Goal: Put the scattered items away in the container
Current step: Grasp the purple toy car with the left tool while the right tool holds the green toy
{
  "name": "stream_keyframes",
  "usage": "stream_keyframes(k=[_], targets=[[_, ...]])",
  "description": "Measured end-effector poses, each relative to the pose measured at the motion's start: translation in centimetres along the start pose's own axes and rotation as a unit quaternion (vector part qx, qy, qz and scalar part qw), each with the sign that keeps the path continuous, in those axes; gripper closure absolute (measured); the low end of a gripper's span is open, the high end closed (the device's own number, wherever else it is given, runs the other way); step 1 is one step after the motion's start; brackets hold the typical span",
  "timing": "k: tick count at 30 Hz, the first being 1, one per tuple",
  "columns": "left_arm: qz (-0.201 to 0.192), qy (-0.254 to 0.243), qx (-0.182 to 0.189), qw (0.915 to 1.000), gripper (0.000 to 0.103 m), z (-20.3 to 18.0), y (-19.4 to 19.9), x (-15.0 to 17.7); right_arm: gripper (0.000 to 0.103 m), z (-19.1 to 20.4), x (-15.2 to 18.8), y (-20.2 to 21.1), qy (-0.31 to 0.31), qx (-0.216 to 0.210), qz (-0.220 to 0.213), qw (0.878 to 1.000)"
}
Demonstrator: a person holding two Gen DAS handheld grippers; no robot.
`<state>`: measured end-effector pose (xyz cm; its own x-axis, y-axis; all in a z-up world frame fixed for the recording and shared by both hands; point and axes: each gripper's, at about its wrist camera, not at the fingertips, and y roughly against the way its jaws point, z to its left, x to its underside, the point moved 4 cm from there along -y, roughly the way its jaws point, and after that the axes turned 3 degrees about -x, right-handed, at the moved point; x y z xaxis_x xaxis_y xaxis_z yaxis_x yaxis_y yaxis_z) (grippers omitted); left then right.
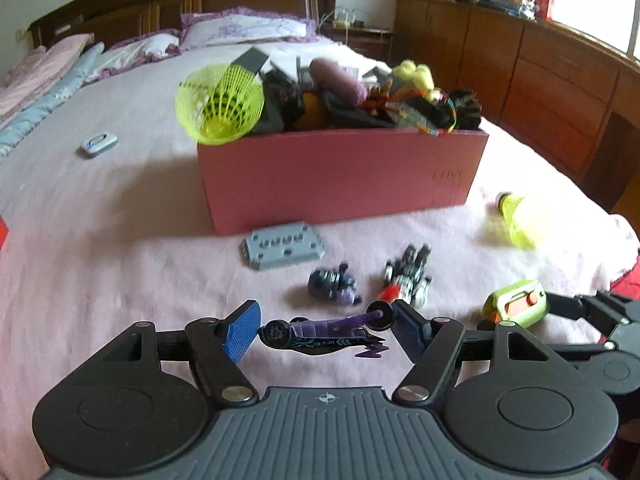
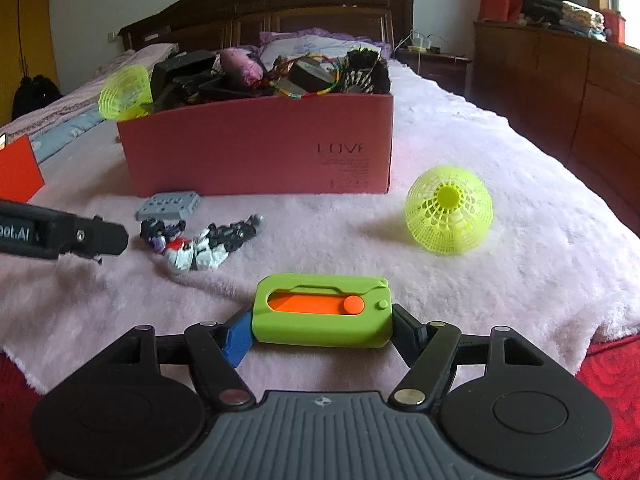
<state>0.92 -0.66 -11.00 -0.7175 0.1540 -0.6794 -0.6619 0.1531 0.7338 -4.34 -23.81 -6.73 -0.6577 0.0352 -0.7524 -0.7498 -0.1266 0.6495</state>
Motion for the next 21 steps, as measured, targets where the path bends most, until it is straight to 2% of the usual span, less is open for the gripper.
stream_keyframes(k=[11,16,21], targets=[[0.053,0.007,0.004,0.9986,0.031,0.2,-1.5,2.8,0.03,0.2,0.3,-0.3,0.003,0.0,0.015,1.0],[0.054,-0.006,-0.001,0.9985,0.034,-0.1,-1.7,3.5,0.03,0.2,0.4,-0.4,0.004,-0.001,0.016,1.0],[0.048,0.007,0.004,0.9988,0.034,0.1,-1.1,3.3,0.031,0.4,0.6,-0.4,0.01,0.001,0.015,1.0]])
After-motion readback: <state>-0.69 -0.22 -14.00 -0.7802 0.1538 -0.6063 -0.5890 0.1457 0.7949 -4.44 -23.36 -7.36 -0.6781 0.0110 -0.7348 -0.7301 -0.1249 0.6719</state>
